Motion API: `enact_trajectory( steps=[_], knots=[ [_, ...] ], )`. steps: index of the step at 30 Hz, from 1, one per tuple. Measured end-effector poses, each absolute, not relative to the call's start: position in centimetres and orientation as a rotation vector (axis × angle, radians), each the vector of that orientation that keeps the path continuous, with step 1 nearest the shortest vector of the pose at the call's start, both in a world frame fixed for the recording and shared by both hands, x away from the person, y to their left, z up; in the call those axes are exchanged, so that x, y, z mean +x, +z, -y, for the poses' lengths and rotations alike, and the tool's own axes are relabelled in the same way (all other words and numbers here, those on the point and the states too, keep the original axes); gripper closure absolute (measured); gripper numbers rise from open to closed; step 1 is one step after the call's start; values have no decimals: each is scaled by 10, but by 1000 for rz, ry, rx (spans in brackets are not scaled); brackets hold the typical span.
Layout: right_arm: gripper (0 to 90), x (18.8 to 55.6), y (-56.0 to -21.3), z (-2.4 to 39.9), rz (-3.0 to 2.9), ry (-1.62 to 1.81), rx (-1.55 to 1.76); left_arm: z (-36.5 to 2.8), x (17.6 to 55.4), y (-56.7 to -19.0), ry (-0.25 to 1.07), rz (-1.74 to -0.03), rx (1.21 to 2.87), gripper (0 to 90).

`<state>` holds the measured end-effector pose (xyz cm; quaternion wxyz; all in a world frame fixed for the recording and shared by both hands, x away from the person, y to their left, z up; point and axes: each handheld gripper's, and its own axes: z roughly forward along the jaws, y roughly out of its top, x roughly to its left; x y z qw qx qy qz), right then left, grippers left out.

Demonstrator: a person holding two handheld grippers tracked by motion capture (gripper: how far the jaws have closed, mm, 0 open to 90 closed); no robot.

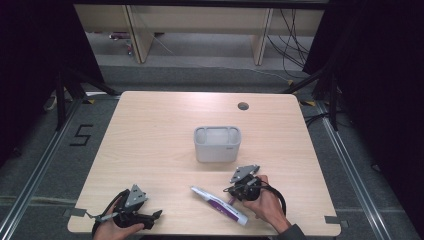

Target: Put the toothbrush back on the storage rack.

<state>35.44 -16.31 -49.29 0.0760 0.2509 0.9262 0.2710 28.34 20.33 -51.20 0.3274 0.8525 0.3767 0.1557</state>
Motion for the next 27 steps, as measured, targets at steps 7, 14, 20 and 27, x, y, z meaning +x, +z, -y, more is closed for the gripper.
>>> enact_trajectory(
  steps=[7, 14, 20, 27],
  knots=[
    [900, 346, -494, 185, -2759, 799, 803, -203, 283, -512, 408, -990, 2229, 168],
    [900, 340, -491, 200, -2771, 795, 799, -204, 284, -512, 410, -982, 2246, 168],
    [900, 334, -491, 214, -2759, 786, 842, -203, 283, -512, 410, -991, 2227, 168],
    [900, 330, -487, 231, -2734, 762, 915, -203, 283, -512, 408, -991, 2228, 168]
  ],
)
